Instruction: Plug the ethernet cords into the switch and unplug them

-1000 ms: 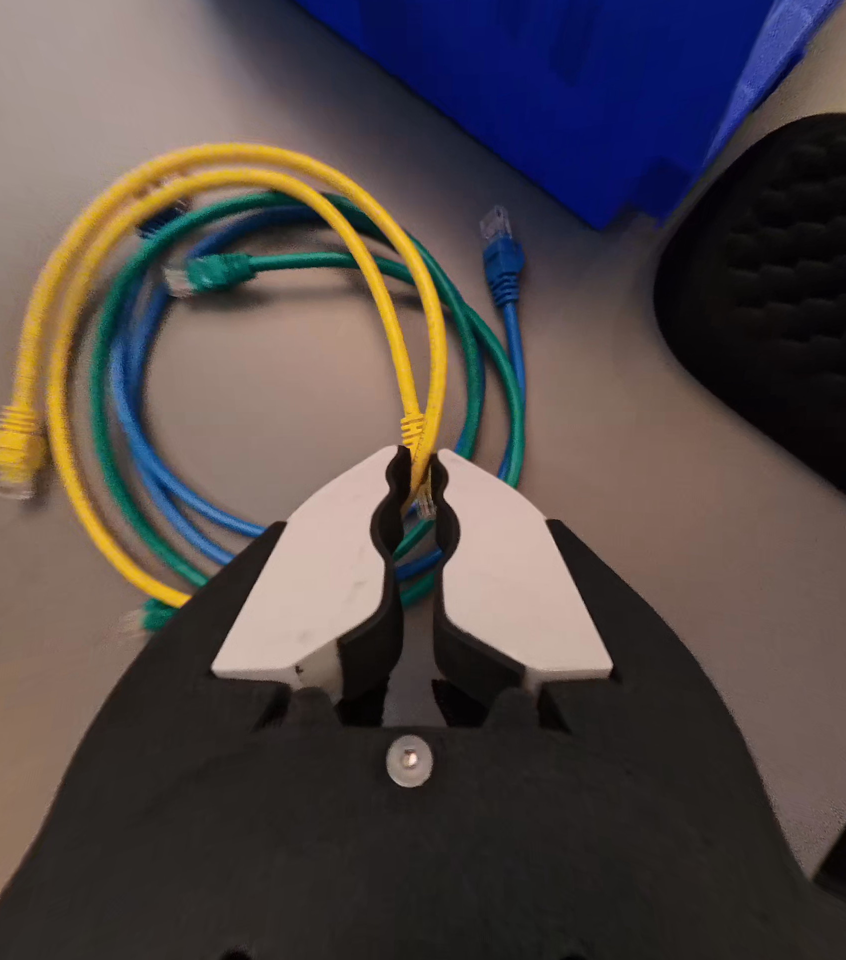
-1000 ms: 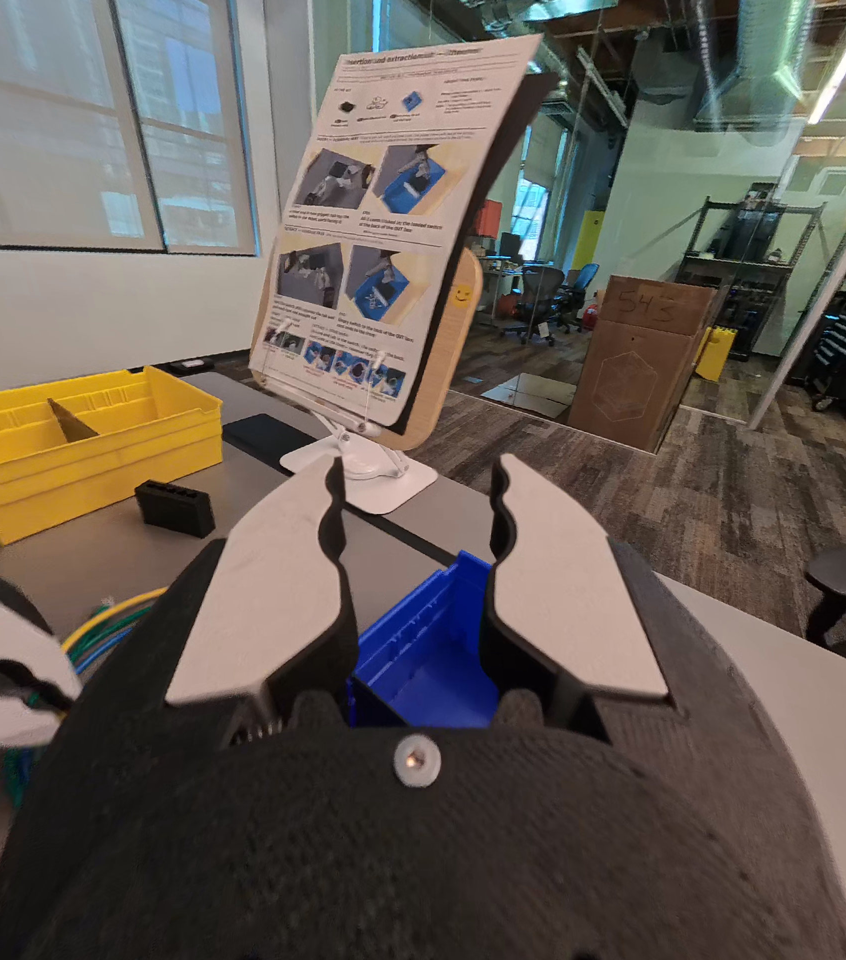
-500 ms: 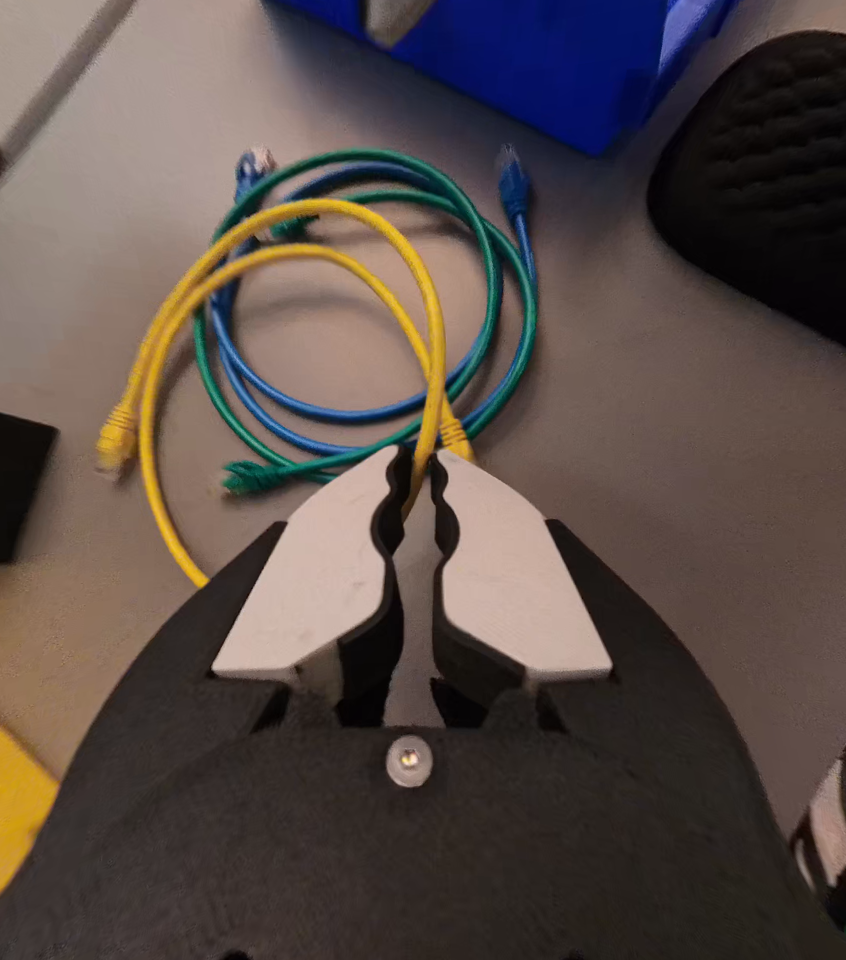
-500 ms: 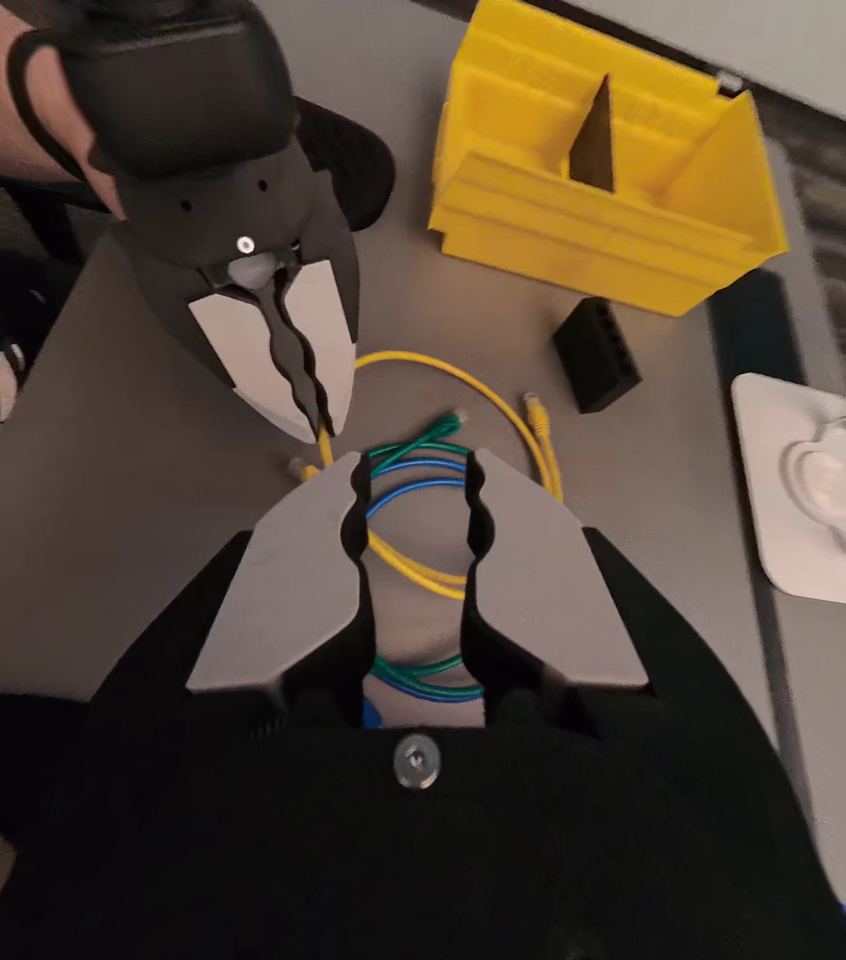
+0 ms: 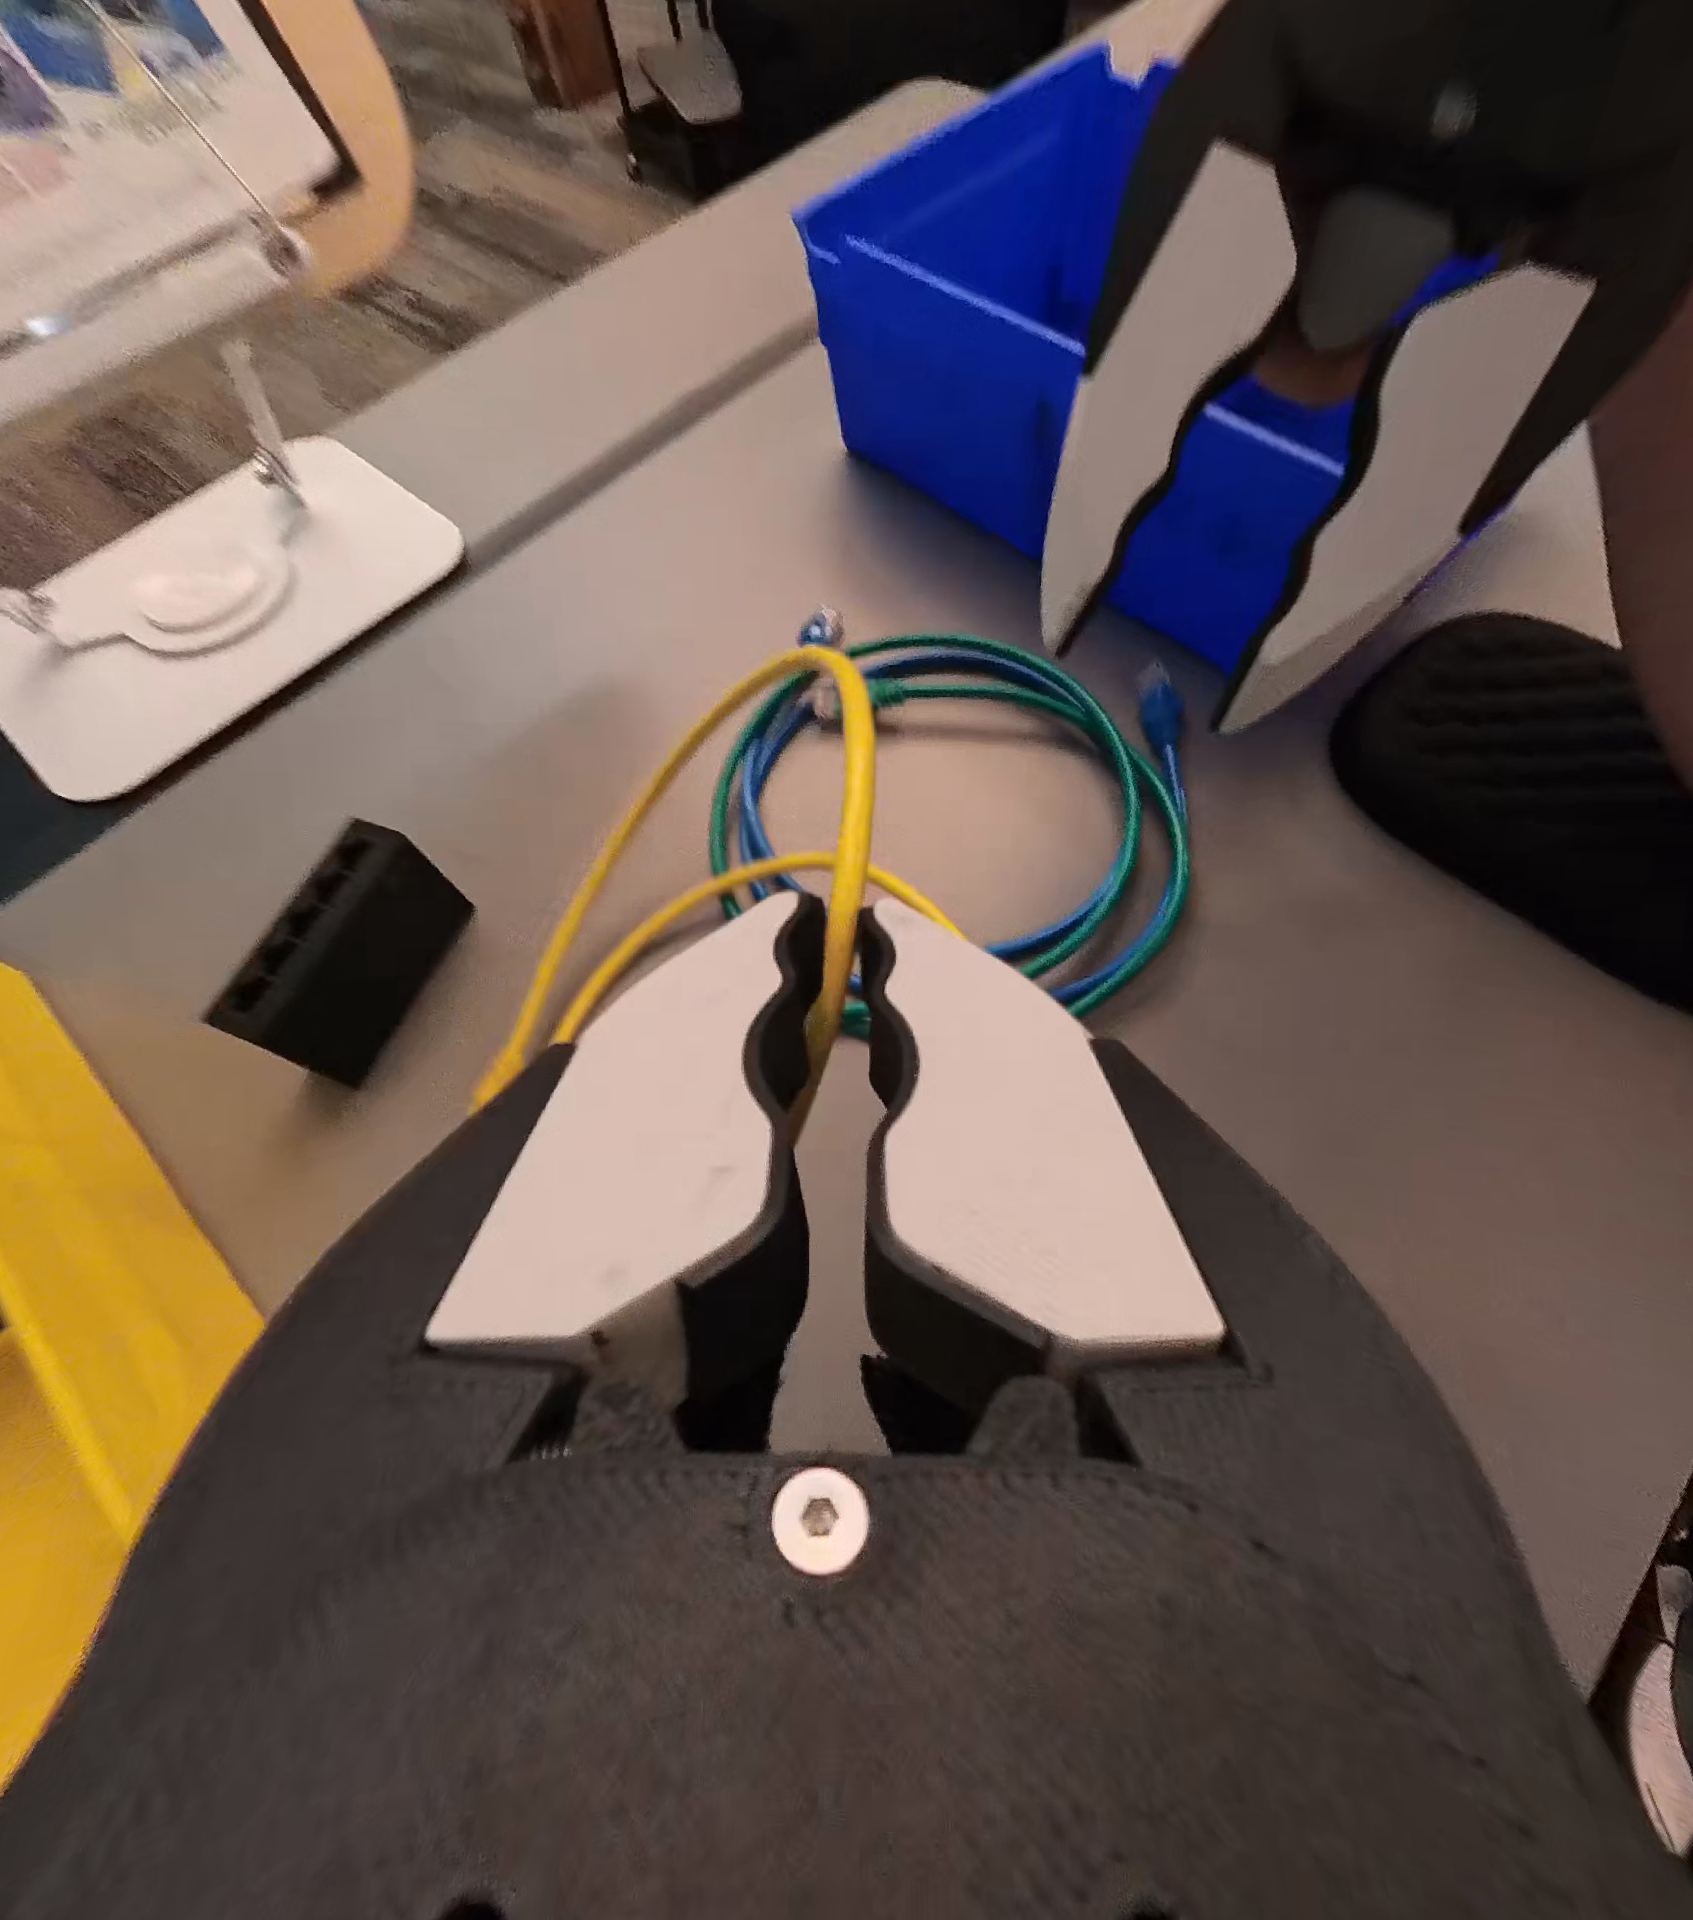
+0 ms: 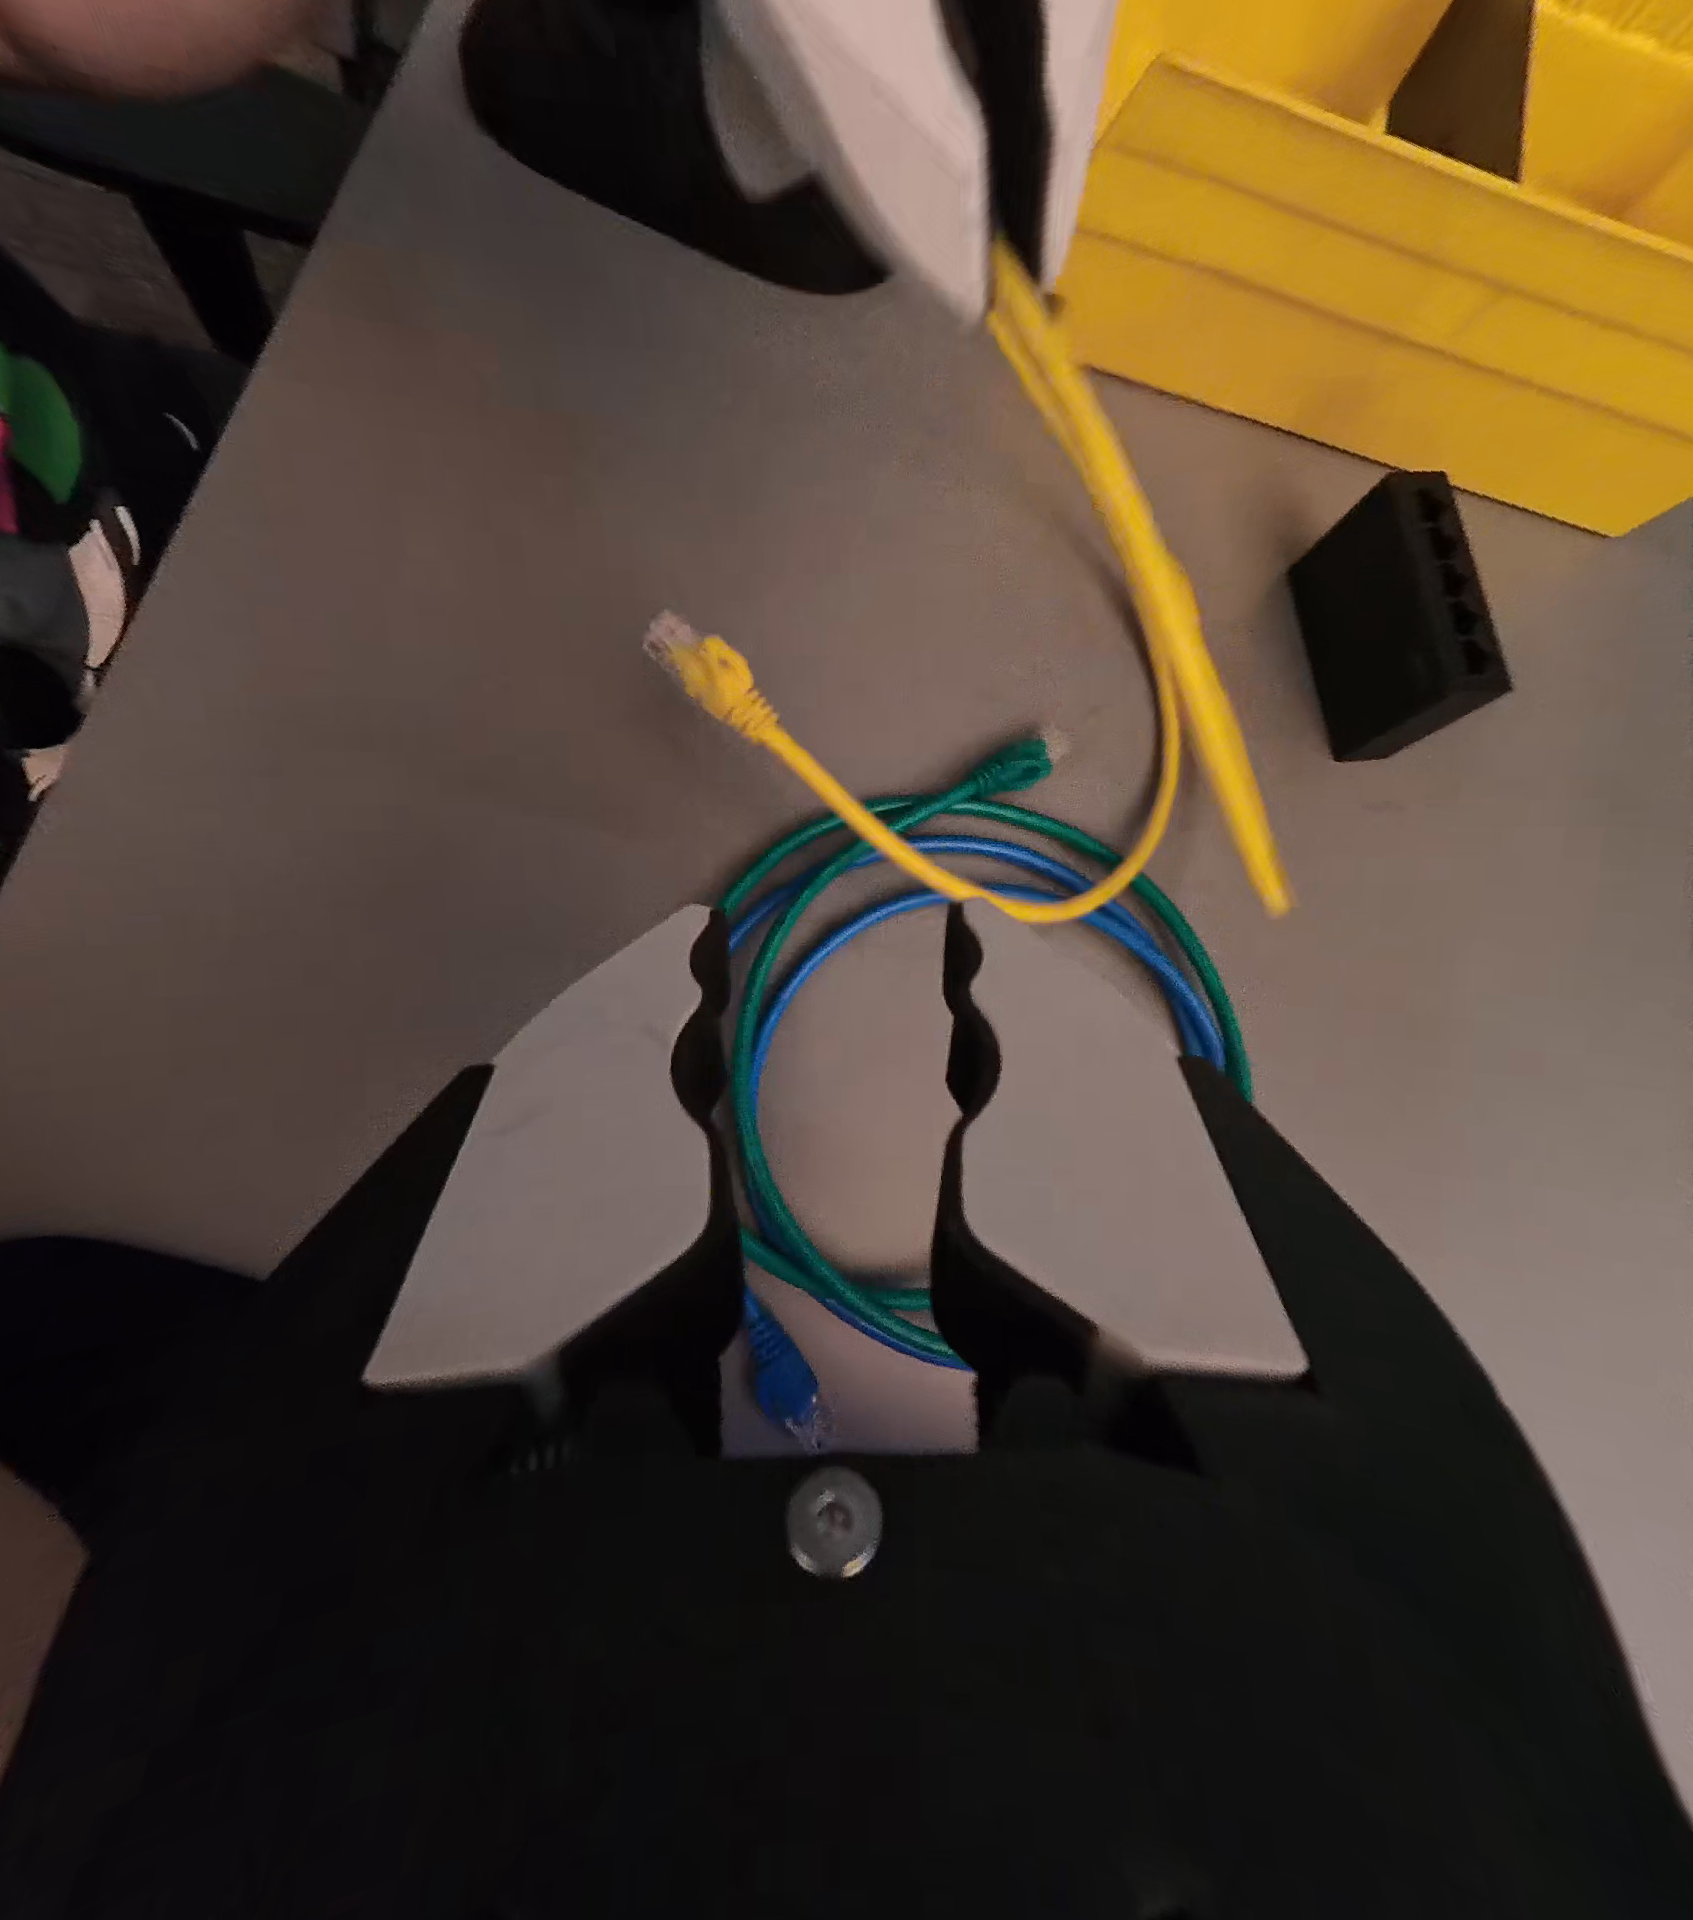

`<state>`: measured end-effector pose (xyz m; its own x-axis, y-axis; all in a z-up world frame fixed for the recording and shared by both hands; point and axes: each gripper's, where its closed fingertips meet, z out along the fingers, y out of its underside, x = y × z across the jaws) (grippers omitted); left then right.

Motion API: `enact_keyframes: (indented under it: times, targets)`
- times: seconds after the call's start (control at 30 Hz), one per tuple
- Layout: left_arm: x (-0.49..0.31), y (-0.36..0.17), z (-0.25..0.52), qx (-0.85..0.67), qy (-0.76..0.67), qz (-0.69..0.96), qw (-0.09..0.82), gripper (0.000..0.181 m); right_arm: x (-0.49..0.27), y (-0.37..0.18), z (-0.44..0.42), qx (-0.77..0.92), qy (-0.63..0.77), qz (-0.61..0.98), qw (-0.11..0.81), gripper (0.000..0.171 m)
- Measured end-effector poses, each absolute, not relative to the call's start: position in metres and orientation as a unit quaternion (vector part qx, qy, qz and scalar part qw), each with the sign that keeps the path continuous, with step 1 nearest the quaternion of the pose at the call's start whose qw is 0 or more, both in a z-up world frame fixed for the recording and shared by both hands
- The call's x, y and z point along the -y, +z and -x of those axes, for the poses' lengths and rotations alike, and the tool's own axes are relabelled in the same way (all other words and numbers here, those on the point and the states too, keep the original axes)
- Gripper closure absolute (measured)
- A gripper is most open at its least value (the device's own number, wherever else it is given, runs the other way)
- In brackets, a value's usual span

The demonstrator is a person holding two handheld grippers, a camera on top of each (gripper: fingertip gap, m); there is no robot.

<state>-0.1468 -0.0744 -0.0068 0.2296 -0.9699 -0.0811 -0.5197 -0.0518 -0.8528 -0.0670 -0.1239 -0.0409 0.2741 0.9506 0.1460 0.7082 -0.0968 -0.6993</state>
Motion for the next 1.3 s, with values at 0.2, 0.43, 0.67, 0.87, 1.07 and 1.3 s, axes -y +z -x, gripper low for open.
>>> enact_keyframes:
  times: [0.2, 0.43, 0.67, 0.87, 1.07, 1.3]
  targets:
    - [0.061, 0.044, 0.156, -0.542, -0.279, 0.650, 0.454, 0.176, 0.117, -0.037, 0.081, 0.579, 0.191, 0.698, 0.375, 0.119]
    - [0.063, 0.084, 0.161, -0.526, -0.309, 0.627, 0.485, 0.176, 0.077, -0.019, 0.101, 0.553, 0.144, 0.665, 0.480, 0.114]
    - [0.070, 0.100, 0.159, -0.529, -0.326, 0.608, 0.494, 0.176, 0.065, 0.000, 0.114, 0.527, 0.161, 0.640, 0.535, 0.122]
    - [0.081, 0.103, 0.154, -0.559, -0.311, 0.588, 0.495, 0.176, 0.081, 0.062, 0.072, 0.439, 0.243, 0.595, 0.628, 0.127]
    - [0.080, 0.114, 0.152, -0.554, -0.306, 0.590, 0.501, 0.176, 0.130, 0.058, 0.069, 0.489, 0.383, 0.572, 0.536, 0.147]
    - [0.076, 0.130, 0.144, -0.510, -0.334, 0.612, 0.504, 0.176, 0.075, 0.049, 0.095, 0.468, 0.182, 0.643, 0.578, 0.130]
